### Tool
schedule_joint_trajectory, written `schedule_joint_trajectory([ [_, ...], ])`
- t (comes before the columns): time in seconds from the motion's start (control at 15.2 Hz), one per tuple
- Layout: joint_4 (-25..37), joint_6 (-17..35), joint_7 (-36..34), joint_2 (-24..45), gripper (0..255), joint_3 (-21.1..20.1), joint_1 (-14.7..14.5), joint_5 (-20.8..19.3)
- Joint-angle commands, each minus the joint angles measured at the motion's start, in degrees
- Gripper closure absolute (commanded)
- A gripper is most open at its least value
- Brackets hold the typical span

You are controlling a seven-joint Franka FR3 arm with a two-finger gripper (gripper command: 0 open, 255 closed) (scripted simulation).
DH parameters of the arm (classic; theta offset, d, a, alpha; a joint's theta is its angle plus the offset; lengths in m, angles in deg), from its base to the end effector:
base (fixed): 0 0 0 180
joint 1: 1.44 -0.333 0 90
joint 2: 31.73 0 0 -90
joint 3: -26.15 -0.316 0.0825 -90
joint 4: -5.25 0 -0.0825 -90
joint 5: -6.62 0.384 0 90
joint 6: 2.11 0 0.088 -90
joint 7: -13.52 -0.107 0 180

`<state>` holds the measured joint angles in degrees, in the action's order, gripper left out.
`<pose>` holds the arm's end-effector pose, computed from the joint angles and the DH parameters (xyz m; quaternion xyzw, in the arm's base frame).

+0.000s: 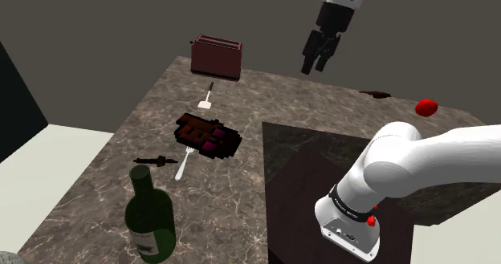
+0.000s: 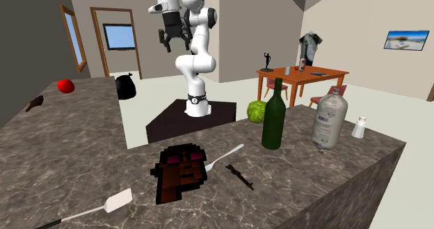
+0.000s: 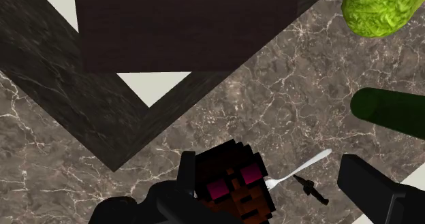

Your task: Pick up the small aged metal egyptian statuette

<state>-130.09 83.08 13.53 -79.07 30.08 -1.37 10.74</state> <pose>0.2868 -0.0186 0.5925 -0.9976 0.0210 0.0236 0.0616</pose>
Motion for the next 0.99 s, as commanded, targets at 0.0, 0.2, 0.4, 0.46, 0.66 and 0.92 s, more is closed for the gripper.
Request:
schedule_joint_trajectory([
  [0.0, 0.0, 0.0, 0.0, 0.0, 0, 0.0, 0.0, 0.0],
  [0.2, -2.8, 5.9, -1.2, 2.2, 0, -2.4, -1.1, 1.1],
  [0.4, -5.0, 11.8, -2.4, 5.1, 0, -4.8, -2.2, 2.1],
  [0.46, -5.5, 13.8, -2.8, 6.3, 0, -5.6, -2.6, 2.4],
  [0.66, -6.8, 19.8, -4.0, 10.3, 0, -8.0, -3.7, 3.1],
  [0.92, -7.2, 27.7, -5.8, 16.6, 0, -11.2, -4.8, 3.6],
])
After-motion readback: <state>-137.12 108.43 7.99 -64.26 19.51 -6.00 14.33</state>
